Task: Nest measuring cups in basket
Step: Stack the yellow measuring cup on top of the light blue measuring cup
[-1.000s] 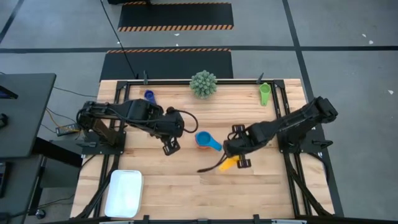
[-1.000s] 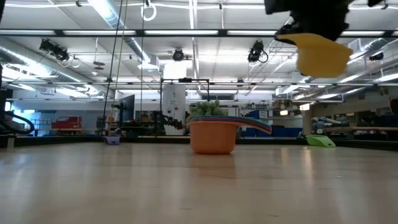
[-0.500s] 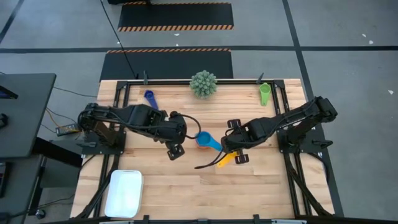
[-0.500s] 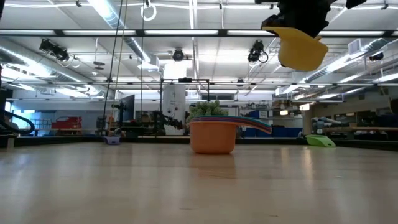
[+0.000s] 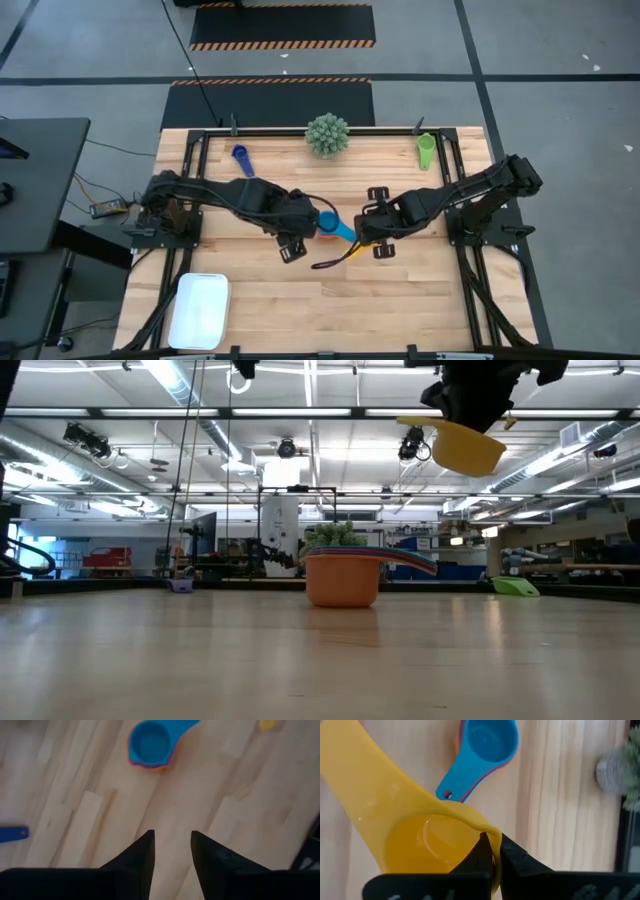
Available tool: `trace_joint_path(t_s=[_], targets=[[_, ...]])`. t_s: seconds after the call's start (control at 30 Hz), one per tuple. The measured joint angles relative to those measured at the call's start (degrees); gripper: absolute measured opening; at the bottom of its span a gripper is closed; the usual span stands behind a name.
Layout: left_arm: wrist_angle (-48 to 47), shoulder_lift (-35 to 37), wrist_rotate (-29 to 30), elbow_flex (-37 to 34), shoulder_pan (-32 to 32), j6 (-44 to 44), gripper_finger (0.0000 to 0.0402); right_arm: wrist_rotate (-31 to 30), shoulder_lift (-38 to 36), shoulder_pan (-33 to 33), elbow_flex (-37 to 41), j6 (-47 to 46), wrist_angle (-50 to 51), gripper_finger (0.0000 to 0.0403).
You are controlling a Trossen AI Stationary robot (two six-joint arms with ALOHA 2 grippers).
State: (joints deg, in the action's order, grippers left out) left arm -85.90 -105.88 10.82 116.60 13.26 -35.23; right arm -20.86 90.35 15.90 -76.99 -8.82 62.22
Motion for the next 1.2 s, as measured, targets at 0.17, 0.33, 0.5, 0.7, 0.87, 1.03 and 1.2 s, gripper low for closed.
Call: trace_joint_path(t_s=[0.17,0.33,0.5,0.7,0.87,1.03,1.2], targets=[[-4.1,-0.1,4.1,0.0,0.2,-1.0,0.0131,0.0,0.0,-1.8,0.0,-12.5,-0.1,0.0009],[-4.2,2.0,5.8,0.0,0.8,-1.6,0.0131,1.4,0.0,-3.9,0.0,-28.0,-1.5,0.0009],[-4.0,2.9,6.1,0.0,0.9,-2.0,0.0131,3.9,0.0,-6.8,0.0,-41.6,-4.5,0.0009],[-4.1,3.4,5.9,0.0,1.2,-0.1,0.0131,4.7,0.0,-9.5,0.0,-52.1,-6.6,0.0011],[-4.1,3.4,5.9,0.0,1.4,3.8,0.013,4.2,0.0,-11.3,0.0,-58.7,-12.2,0.0011],[-4.1,3.4,5.9,0.0,1.8,6.3,0.013,1.6,0.0,-12.5,0.0,-66.0,-17.8,0.0011],[-4.1,3.4,5.9,0.0,2.2,6.4,0.013,1.4,0.9,-12.7,0.0,-68.6,-19.5,0.0011]])
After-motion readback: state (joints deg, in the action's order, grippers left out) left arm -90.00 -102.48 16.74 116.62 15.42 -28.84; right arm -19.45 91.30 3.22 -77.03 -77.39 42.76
